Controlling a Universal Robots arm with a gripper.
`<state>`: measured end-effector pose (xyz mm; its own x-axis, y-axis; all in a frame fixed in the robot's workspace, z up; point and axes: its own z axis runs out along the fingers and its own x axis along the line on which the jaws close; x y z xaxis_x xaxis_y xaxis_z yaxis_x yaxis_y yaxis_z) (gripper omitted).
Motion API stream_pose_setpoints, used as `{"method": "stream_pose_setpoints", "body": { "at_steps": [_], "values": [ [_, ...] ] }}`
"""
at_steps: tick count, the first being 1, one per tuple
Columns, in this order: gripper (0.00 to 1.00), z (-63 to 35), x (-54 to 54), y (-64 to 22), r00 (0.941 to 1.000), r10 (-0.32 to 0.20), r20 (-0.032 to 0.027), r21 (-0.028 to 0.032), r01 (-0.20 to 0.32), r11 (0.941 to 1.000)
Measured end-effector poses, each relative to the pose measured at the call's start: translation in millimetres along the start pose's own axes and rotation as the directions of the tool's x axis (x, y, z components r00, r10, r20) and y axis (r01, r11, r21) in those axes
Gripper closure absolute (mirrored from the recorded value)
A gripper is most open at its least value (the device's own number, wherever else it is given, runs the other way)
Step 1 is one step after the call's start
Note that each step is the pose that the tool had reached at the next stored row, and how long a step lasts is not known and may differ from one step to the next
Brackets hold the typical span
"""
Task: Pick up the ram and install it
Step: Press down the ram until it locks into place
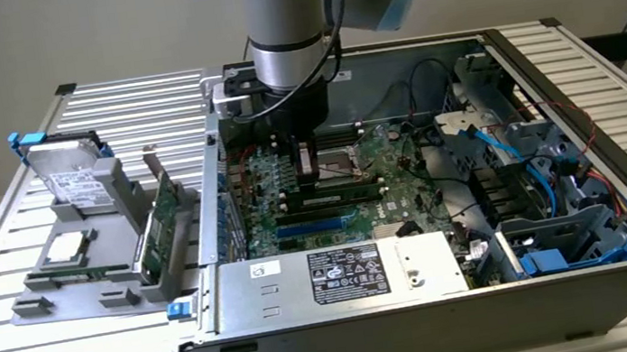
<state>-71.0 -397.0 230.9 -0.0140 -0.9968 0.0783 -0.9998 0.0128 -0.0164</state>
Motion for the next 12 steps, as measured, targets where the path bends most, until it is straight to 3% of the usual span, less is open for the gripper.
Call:
{"method": "stream_pose_setpoints", "body": {
  "at_steps": [12],
  "values": [
    [0.89,2.7,0.2,0.1,1.0,0.0,-0.0004,0.0009,0.0,1.0]
  ]
}}
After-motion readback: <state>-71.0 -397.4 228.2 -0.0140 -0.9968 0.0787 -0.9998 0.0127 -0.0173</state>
